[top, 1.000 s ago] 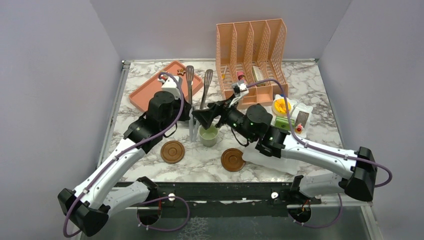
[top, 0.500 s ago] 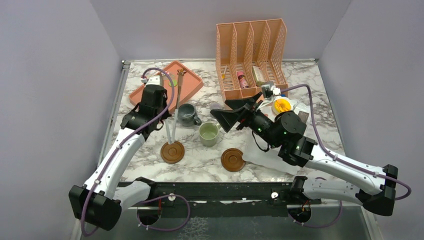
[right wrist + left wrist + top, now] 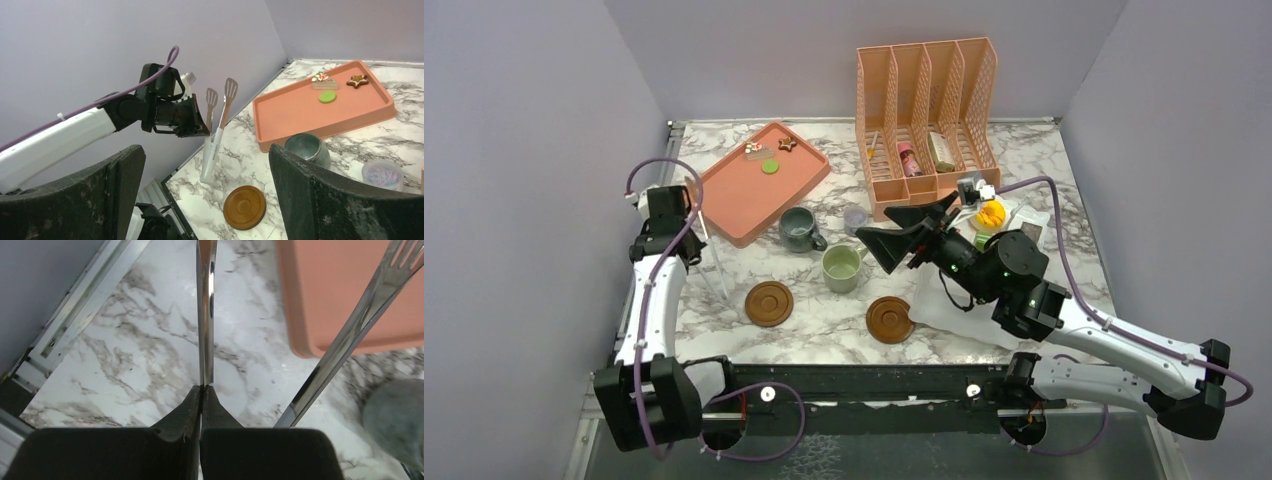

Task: Serve the afternoon tea
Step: Place the clamp at the center of the board.

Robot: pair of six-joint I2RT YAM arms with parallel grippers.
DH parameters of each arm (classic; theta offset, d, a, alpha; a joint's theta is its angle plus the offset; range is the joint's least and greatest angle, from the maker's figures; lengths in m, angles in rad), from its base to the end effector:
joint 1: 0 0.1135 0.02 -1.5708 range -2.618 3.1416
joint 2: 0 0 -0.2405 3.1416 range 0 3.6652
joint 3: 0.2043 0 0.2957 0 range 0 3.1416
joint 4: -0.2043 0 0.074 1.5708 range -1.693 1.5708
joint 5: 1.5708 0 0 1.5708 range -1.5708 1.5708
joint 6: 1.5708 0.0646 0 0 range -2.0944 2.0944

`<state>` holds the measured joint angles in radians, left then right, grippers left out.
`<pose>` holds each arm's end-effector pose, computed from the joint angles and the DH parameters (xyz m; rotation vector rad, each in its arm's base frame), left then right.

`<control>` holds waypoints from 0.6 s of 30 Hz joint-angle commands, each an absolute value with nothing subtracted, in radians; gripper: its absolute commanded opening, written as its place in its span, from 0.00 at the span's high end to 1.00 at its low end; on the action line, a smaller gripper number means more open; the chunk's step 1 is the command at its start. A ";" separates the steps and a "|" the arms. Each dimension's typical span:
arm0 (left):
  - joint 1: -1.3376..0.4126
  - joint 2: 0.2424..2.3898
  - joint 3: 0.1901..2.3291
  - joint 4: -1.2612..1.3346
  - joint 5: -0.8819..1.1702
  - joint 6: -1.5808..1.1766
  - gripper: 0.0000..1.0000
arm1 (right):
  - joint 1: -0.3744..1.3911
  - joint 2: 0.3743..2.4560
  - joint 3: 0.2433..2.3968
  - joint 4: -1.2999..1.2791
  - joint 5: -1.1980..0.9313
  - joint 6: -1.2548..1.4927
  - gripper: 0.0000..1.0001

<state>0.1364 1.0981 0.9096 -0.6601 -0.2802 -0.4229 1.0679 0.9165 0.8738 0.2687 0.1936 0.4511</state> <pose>0.2909 0.0580 0.2302 -0.7795 2.2549 0.2041 0.1552 0.2563 0.3827 -0.2685 1.4190 1.1389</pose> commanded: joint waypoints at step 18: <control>0.454 1.347 0.801 -0.495 -0.129 -0.304 1.00 | 1.075 0.851 0.900 0.188 0.155 0.445 0.00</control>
